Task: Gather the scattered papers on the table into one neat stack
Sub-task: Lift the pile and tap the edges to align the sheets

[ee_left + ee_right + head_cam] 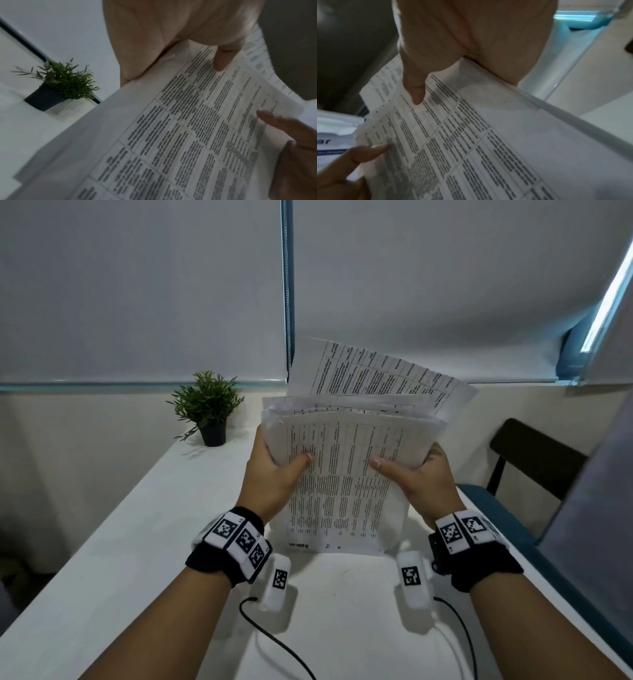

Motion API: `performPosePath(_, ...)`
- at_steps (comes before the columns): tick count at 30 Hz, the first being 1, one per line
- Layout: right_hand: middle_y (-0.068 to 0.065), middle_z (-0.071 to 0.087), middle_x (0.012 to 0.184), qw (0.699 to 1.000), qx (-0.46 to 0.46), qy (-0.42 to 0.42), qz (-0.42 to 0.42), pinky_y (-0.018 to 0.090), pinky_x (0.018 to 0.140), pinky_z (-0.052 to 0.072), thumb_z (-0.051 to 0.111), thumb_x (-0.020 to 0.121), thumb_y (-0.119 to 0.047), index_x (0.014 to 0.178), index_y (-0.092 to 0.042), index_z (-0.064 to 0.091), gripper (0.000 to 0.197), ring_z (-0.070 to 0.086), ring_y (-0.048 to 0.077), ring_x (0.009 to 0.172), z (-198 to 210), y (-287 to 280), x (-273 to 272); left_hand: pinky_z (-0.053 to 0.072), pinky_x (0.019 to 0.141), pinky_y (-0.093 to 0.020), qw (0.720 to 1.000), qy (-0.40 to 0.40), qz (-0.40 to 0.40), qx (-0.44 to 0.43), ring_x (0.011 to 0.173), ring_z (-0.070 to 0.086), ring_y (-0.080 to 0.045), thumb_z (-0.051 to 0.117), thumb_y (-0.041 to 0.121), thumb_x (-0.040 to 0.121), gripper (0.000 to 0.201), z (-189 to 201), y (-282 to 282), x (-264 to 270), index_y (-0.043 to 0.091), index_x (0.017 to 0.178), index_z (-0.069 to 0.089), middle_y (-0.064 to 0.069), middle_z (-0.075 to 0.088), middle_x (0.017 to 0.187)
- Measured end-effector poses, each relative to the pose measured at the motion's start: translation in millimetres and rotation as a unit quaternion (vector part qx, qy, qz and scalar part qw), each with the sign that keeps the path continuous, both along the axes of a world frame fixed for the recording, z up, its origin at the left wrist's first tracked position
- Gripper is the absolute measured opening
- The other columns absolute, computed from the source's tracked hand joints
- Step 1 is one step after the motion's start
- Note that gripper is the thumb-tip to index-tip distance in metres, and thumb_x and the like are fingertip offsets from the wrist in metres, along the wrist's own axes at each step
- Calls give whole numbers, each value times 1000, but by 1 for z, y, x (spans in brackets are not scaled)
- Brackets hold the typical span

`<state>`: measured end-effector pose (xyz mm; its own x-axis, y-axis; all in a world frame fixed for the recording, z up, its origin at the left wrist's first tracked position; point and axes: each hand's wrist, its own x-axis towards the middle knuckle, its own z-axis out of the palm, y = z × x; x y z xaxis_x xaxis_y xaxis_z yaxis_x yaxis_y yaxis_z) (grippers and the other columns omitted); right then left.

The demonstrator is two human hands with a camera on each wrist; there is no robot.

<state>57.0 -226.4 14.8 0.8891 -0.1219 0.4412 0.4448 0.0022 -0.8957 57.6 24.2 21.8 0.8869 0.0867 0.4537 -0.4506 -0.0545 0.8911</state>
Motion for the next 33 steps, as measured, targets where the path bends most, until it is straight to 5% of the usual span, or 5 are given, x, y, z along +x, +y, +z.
performPosePath(14,15,77,113,1000,15,-8,-2,47,84,63,93,69,-16,124,-8,60,65,76,31,103,8,1,0,59,90,-36,1000,0,-3,-9,108,71,-15,72,22,89,47,6,-10,1,23,129,48,-2,72,117)
performPosePath(20,7,78,111,999,-9,30,-40,47,93,61,86,77,-1,122,-10,64,51,76,23,104,-6,-2,3,57,78,-21,999,41,14,28,95,68,-3,67,10,93,33,1,-14,5,31,113,52,8,69,106)
performPosePath(23,7,77,111,997,-31,39,-58,50,96,59,80,84,-3,117,-12,69,36,75,24,103,-2,3,2,57,85,-31,997,51,42,44,100,69,-11,66,12,92,31,9,-17,5,27,117,56,6,71,109)
performPosePath(28,-7,76,106,997,-51,-1,-55,20,74,61,72,93,-9,120,-20,65,30,75,3,91,33,8,-5,58,85,-35,997,24,70,22,98,69,-11,66,18,90,35,34,-13,0,29,119,52,7,69,111)
performPosePath(33,2,77,111,997,-48,42,-37,40,91,62,74,89,0,113,-27,61,39,76,17,103,-4,7,-19,58,92,-42,996,68,46,32,104,69,-12,73,36,74,47,7,0,-15,46,115,51,10,71,113)
